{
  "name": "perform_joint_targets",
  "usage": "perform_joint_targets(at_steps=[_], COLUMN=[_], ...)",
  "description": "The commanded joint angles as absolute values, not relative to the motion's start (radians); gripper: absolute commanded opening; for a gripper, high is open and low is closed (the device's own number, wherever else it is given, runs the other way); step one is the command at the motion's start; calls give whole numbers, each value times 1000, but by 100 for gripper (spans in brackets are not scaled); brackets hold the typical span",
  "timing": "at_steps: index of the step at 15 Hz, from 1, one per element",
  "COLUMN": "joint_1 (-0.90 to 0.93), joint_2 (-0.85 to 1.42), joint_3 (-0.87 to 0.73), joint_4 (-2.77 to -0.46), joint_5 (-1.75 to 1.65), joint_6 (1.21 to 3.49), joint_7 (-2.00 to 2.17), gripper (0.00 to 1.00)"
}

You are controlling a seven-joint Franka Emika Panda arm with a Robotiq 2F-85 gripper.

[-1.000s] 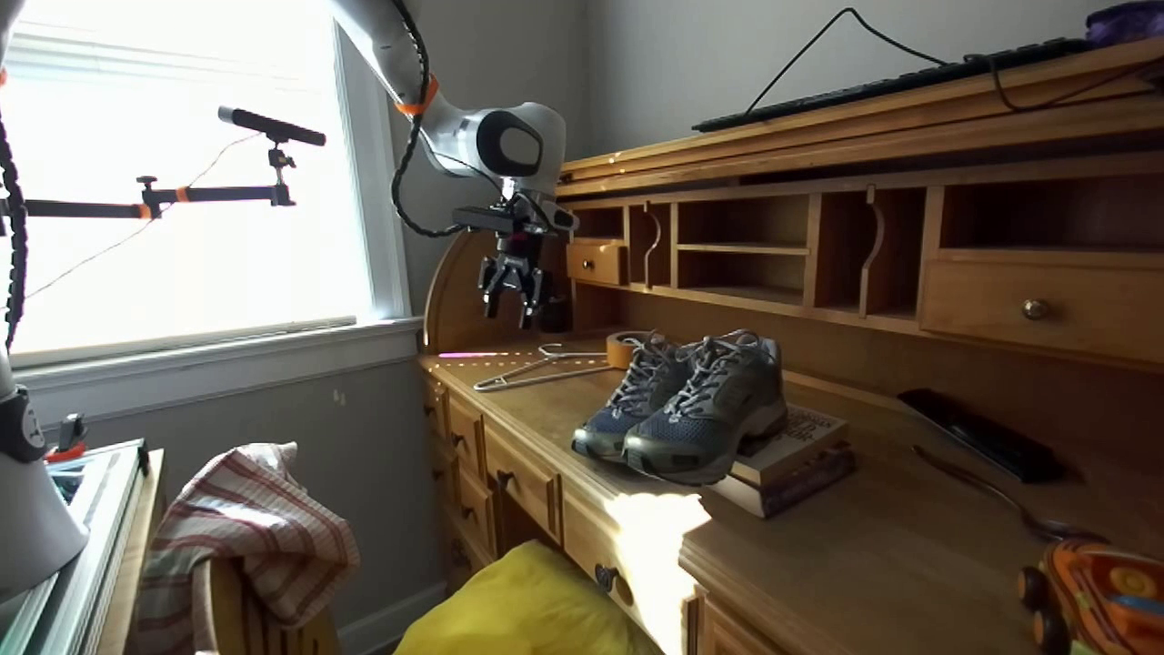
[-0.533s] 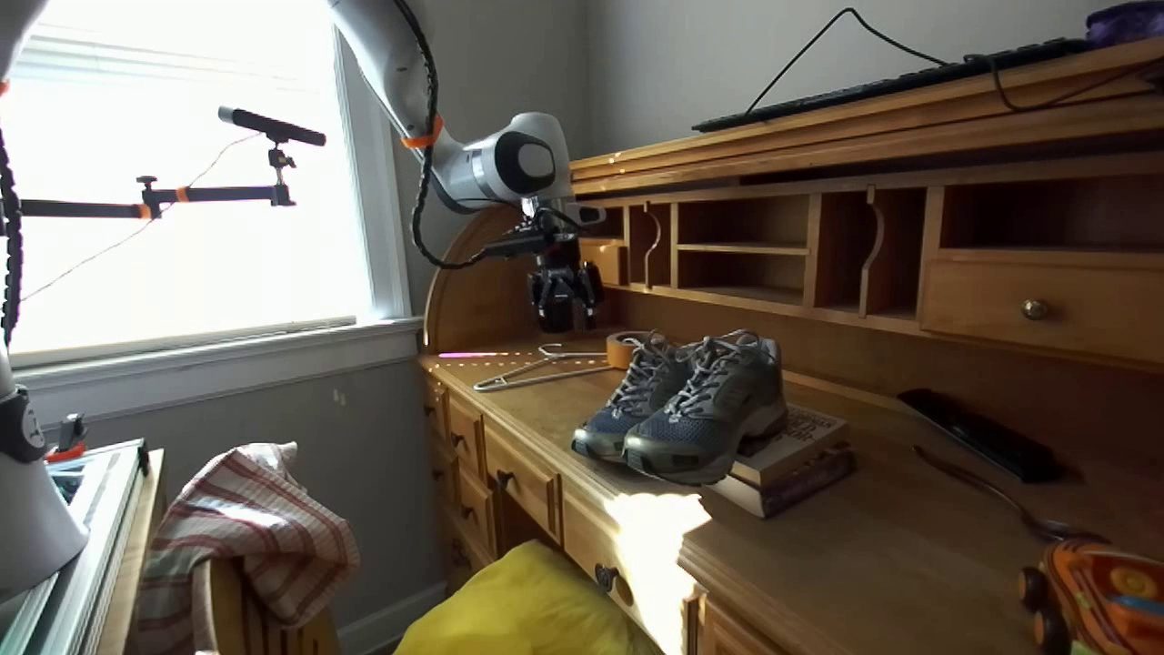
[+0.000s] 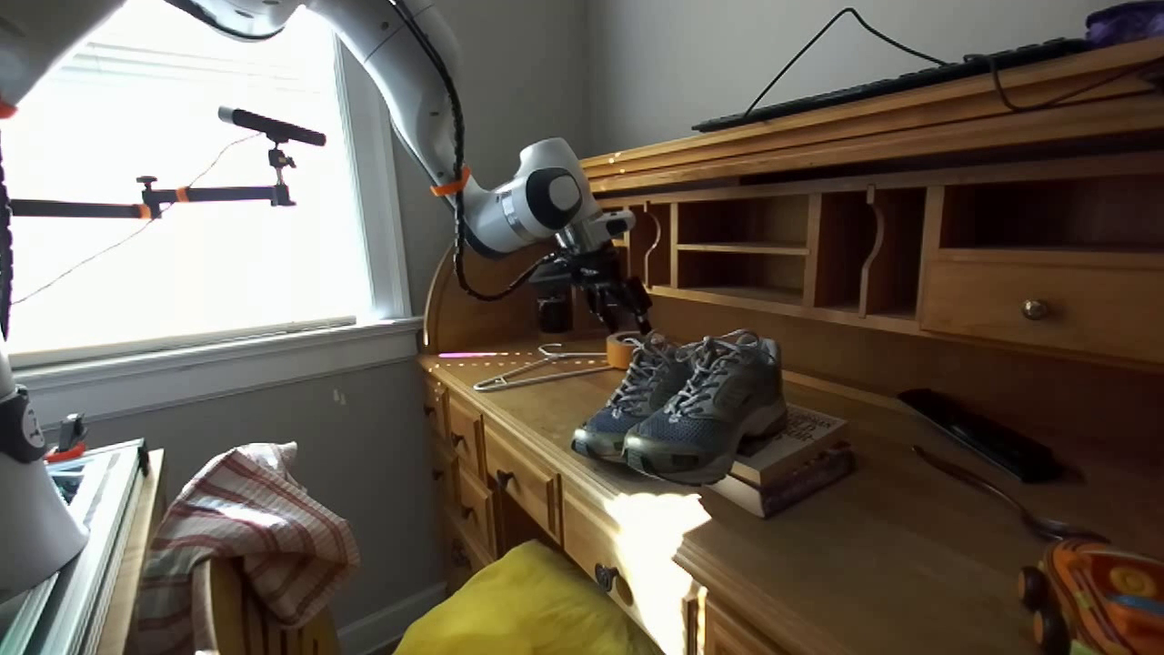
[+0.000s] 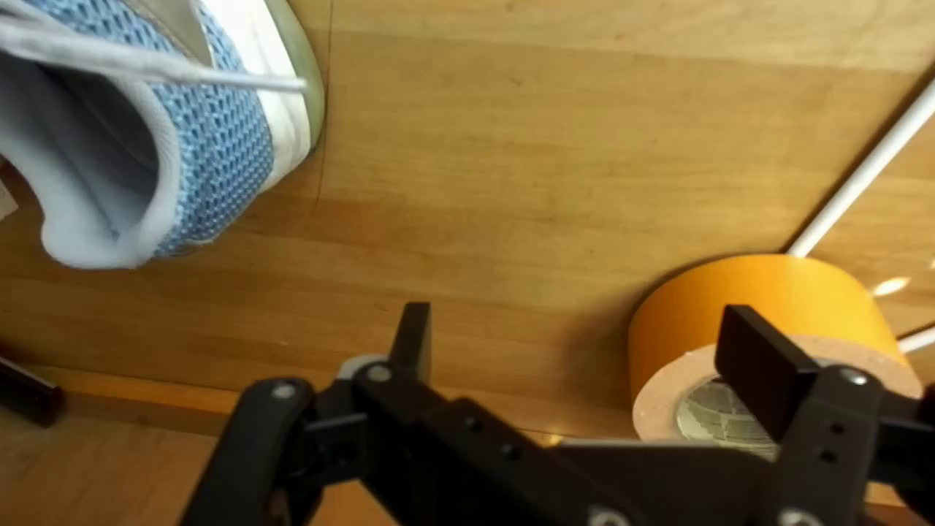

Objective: Hang the coat hanger on the left drawer

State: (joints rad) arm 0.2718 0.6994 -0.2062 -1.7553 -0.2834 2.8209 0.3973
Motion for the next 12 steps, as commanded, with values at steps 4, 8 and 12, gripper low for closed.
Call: perform_joint_targets(at_steps=[4, 8, 12], joint_1=[303, 253, 184], joint_2=[747, 780, 823], joint_3=[-243, -192, -103], joint_4=[-1708, -1658, -1595], joint_5=[-257, -220, -141], joint_6=[2845, 2847, 2851], joint_7=[415, 363, 275], gripper=[100, 100, 100])
